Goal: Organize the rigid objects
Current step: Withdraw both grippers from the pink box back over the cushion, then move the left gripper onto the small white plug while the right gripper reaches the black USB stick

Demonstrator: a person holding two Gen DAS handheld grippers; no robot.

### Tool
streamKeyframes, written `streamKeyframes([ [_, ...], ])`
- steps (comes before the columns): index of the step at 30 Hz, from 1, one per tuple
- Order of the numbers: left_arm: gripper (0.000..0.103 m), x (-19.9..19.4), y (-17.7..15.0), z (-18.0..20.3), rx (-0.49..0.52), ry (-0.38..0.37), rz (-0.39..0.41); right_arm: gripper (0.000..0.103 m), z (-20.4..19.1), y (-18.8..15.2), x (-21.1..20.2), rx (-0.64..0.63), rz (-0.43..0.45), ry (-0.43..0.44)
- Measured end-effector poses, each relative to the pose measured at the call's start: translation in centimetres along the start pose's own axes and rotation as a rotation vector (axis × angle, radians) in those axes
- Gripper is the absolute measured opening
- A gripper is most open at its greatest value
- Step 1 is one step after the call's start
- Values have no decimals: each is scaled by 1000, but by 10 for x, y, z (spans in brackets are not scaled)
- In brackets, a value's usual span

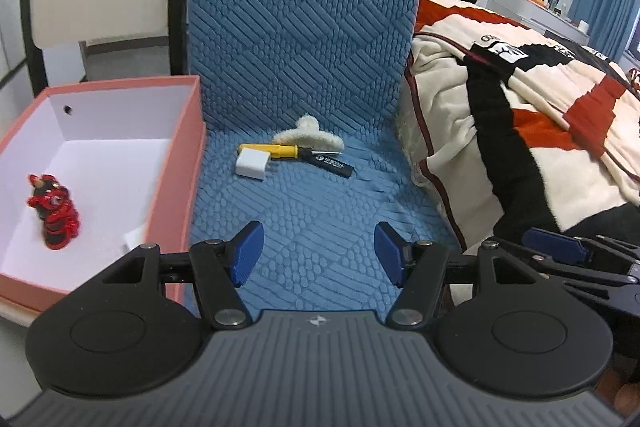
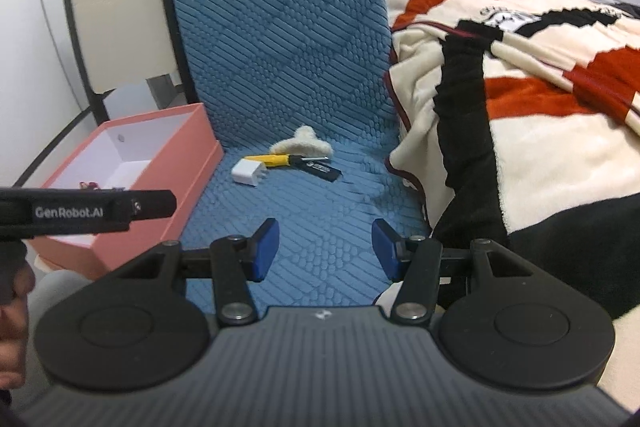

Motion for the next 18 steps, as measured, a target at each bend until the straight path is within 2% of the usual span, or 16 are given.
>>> streamKeyframes([
  [7, 67, 54, 2, -15, -9, -37, 6, 55, 10, -6, 41, 19, -7, -44],
  [18, 67, 125, 13, -33, 34, -31, 19, 54, 3, -2, 93, -12, -10, -56],
])
Point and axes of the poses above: each gripper's, at about its wrist camera, not at the fingertips, and x roughly the way its jaws point, z to its right, y to its top, the point moved 1 cm from there along x, roughly the way its jaws point, and after that the axes turned 5 degrees about -y, right-handed, at the moved point
